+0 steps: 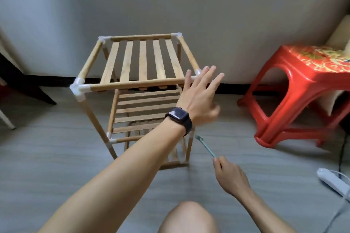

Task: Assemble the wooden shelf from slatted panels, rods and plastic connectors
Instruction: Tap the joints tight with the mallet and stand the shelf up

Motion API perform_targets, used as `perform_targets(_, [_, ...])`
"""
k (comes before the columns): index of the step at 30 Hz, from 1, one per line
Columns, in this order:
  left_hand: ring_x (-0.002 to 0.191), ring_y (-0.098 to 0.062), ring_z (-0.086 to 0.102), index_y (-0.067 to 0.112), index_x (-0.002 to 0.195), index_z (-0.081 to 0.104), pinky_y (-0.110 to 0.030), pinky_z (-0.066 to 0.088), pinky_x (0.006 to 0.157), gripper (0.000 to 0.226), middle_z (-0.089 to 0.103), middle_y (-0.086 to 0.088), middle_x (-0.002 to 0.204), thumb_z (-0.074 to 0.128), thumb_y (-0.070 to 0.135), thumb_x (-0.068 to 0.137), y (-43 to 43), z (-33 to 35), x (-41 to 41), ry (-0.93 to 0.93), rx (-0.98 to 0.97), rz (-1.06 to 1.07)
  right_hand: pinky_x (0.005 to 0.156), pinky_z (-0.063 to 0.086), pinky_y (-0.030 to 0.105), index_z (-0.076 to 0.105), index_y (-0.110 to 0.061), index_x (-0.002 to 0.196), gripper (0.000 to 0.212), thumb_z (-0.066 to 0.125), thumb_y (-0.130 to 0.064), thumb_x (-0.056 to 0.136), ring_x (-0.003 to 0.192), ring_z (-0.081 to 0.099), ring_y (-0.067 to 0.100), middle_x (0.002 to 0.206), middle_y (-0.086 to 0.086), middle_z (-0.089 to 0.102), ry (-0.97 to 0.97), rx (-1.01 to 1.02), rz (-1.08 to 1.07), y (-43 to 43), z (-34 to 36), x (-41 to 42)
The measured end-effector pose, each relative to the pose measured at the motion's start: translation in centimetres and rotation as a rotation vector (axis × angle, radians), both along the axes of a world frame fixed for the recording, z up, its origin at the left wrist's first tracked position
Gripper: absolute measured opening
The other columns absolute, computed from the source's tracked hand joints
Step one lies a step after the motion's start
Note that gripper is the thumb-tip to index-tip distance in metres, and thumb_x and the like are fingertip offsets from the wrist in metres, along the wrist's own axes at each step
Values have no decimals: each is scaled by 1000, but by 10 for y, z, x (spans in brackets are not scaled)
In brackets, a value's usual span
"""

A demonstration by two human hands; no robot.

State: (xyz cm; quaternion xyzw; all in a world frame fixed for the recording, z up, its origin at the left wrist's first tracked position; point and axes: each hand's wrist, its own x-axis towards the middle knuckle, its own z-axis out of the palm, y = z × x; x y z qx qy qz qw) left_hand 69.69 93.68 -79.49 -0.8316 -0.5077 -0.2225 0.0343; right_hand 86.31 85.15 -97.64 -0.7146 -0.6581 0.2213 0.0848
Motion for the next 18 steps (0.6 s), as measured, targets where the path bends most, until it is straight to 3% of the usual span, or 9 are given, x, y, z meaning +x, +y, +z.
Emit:
perform_targets(2, [154, -25, 5, 16, 157, 27, -55, 0, 123, 87, 16, -8, 166, 63, 23, 78, -6, -26, 3, 100, 129, -113, 67, 38, 41, 39, -21, 82, 36, 29, -48, 104, 97, 59, 41, 99, 15, 68, -6, 11, -62, -5, -4, 16])
perform_targets(4, [154, -25, 5, 16, 158, 23, -52, 2, 123, 90, 14, -8, 167, 62, 21, 77, -16, -59, 5, 168, 128, -161, 68, 39, 41, 41, -22, 85, 35, 29, -48, 104, 98, 60, 40, 100, 15, 68, -9, 16, -114, -12, -8, 29])
perform_targets(8, [155, -22, -5, 24, 160, 6, -48, -6, 124, 84, -4, -2, 168, 52, 24, 91, -40, -130, 6, 295, -291, -92, 73, 44, 42, 51, -18, 98, 40, 26, -49, 105, 100, 62, 41, 103, 18, 69, -35, -4, -186, -29, -35, 54])
perform_targets(13, [153, -27, 6, 25, 159, 9, -53, 9, 123, 76, 8, -6, 167, 51, 31, 96, -58, -225, -1, 303, -778, 121, 77, 47, 43, 50, -13, 103, 43, 24, -47, 105, 103, 62, 42, 106, 23, 68, -35, -136, -270, -51, -93, 75])
perform_targets(18, [154, -29, 0, 25, 160, 4, -54, 7, 122, 71, -1, -7, 168, 41, 42, 101, -74, -303, -5, 409, -1068, 229, 81, 48, 44, 51, -10, 110, 43, 24, -44, 106, 106, 63, 42, 111, 24, 68, -46, -251, -378, -62, -144, 86])
